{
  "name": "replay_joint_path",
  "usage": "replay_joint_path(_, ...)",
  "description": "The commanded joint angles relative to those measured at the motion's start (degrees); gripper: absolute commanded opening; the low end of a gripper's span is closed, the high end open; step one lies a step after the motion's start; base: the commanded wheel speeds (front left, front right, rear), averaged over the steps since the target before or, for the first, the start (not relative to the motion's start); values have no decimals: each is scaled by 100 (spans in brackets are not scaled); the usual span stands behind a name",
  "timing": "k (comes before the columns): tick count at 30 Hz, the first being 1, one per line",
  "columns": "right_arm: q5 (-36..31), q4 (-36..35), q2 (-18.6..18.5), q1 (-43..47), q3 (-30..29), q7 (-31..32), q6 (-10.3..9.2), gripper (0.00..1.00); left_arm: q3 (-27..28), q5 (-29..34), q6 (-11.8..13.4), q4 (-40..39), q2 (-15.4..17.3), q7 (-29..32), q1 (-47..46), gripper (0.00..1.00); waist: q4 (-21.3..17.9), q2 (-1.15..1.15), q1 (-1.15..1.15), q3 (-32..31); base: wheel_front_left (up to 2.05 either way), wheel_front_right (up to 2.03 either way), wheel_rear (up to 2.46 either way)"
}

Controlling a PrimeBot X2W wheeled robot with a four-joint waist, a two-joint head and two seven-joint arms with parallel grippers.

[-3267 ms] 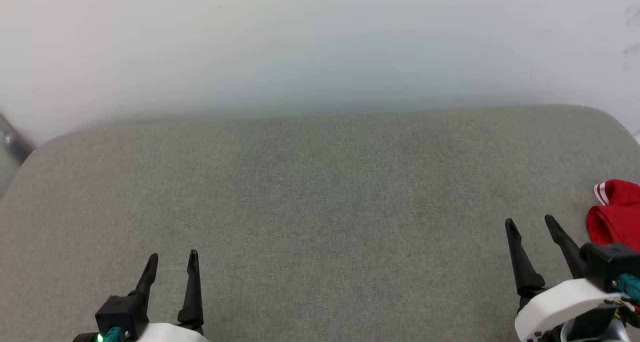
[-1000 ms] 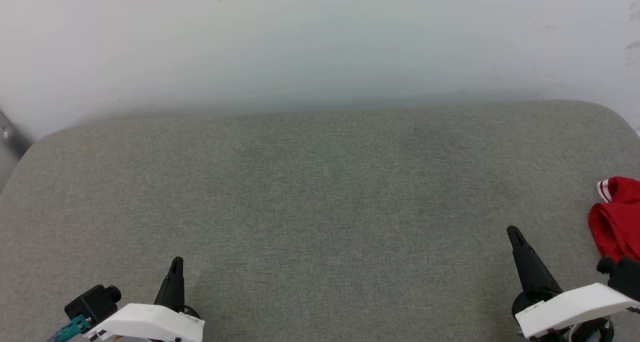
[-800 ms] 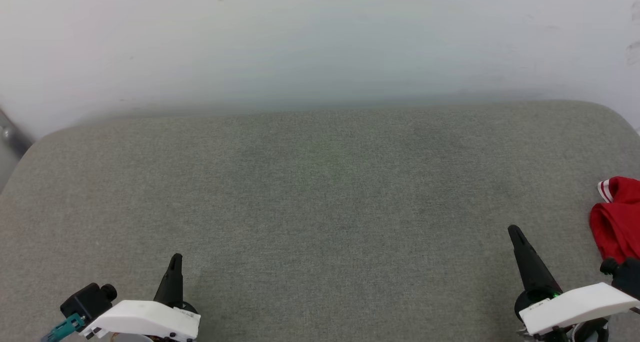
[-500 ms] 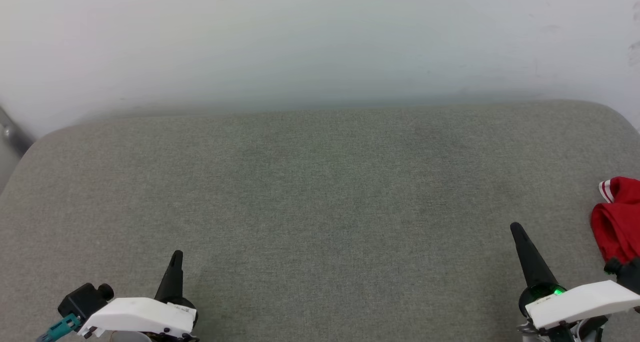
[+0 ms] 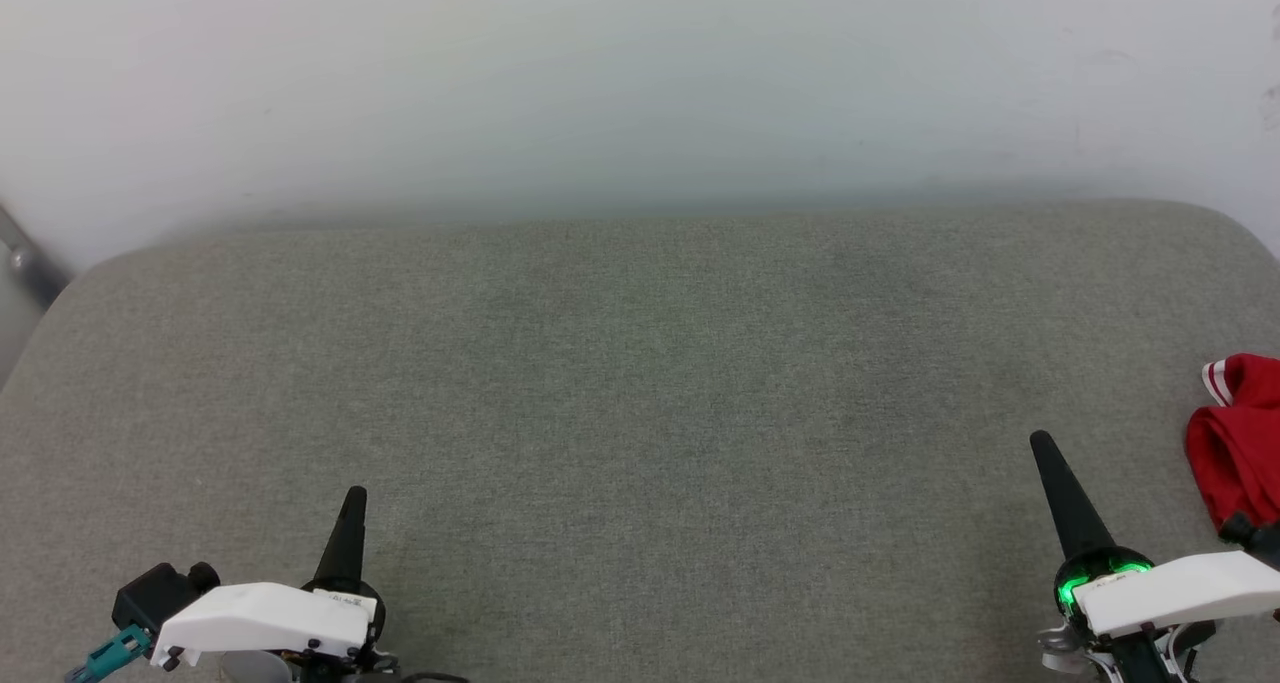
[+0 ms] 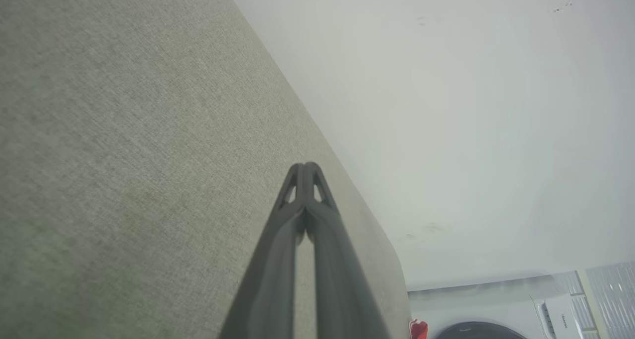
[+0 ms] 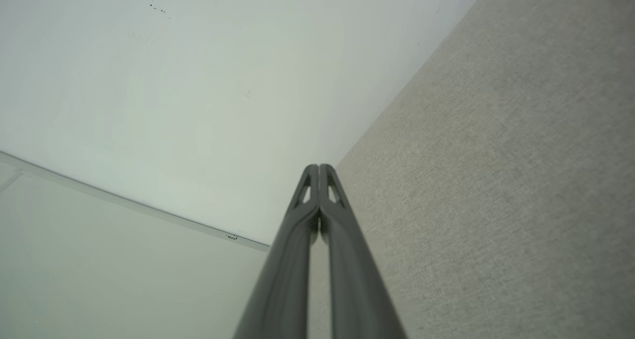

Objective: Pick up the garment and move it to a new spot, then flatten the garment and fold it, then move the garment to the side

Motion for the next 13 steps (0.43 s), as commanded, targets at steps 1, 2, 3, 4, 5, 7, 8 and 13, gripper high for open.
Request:
replay_joint_path(1,146,5,-39,-123,-18,-15,0,0,70,-106,-41,-30,-10,42,-152,0,2,0,-1,1,0,0,0)
replay_joint_path(2,207,18,-38,-134,-23,-14,0,0,84,-154,-55,-26,-18,52,-158,0,4,0,-1,2,0,0,0)
replay_joint_path(3,267,33,-38,-143,-27,-12,0,0,99,-203,-64,-22,-27,69,-163,0,5,0,-1,3,0,0,0)
replay_joint_path(4,324,48,-37,-152,-32,-11,0,0,112,-249,-73,-18,-34,86,-167,0,7,0,-1,4,0,0,0)
replay_joint_path(5,381,64,-37,-163,-37,-10,-1,0,125,-298,-84,-13,-43,98,-173,0,8,0,-1,5,0,0,0)
replay_joint_path(7,611,127,-34,-205,-54,-5,-1,0,179,-475,-129,1,-82,155,-202,0,15,0,-1,10,0,0,0)
replay_joint_path(8,665,142,-34,-213,-58,-4,-1,0,194,-520,-138,5,-92,171,-210,0,16,0,-1,11,0,0,0)
replay_joint_path(13,934,213,-29,-246,-80,2,-1,0,265,-737,-191,25,-142,239,-247,0,24,0,-1,16,0,0,0)
